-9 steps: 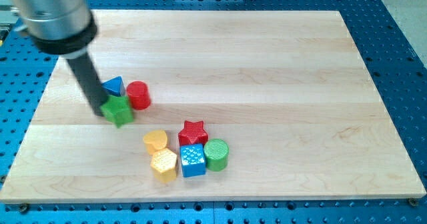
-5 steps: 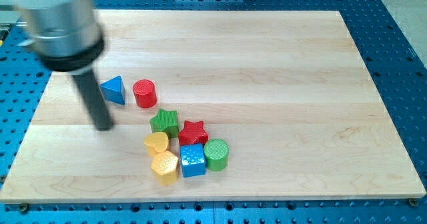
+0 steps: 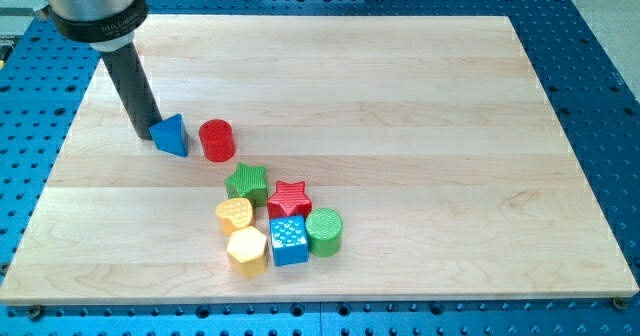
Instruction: Push the triangle into the green star
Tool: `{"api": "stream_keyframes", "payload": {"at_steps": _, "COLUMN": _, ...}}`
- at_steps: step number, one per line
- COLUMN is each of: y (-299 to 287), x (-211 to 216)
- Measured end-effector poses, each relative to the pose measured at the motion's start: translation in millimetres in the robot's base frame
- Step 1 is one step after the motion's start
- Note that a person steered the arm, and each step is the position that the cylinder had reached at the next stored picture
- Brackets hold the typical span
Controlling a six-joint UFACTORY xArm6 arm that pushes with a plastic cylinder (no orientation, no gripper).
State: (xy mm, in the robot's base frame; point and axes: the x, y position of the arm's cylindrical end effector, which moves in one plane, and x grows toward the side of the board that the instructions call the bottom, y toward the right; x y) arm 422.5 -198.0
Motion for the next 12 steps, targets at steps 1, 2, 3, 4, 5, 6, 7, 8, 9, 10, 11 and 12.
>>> {"api": "stream_keyframes", "payload": {"at_steps": 1, "y": 0.2, "x": 33.0}}
{"api": "stream_keyframes", "payload": {"at_steps": 2, "y": 4.8, "x": 57.1}}
{"api": "stream_keyframes", "payload": {"at_steps": 3, "y": -41.9, "x": 12.2}}
{"api": "stream_keyframes", "payload": {"at_steps": 4, "y": 11.8, "x": -15.8}}
{"api": "stream_keyframes", "payload": {"at_steps": 5, "y": 43.8, "x": 26.6}}
{"api": "stream_keyframes", "payload": {"at_steps": 6, "y": 48.3, "x": 65.3}}
{"api": "stream_keyframes", "payload": {"at_steps": 7, "y": -26.8, "x": 63.2}}
{"api": "stream_keyframes", "payload": {"at_steps": 8, "y": -47.7, "x": 74.1}}
{"api": "stream_keyframes", "payload": {"at_steps": 9, "y": -12.3, "x": 87.6}}
{"api": "stream_keyframes", "payload": {"at_steps": 10, "y": 41.5, "x": 85.5}}
{"api": "stream_keyframes", "payload": {"at_steps": 11, "y": 22.2, "x": 85.6}}
{"api": "stream_keyframes", "payload": {"at_steps": 12, "y": 13.8, "x": 107.5}}
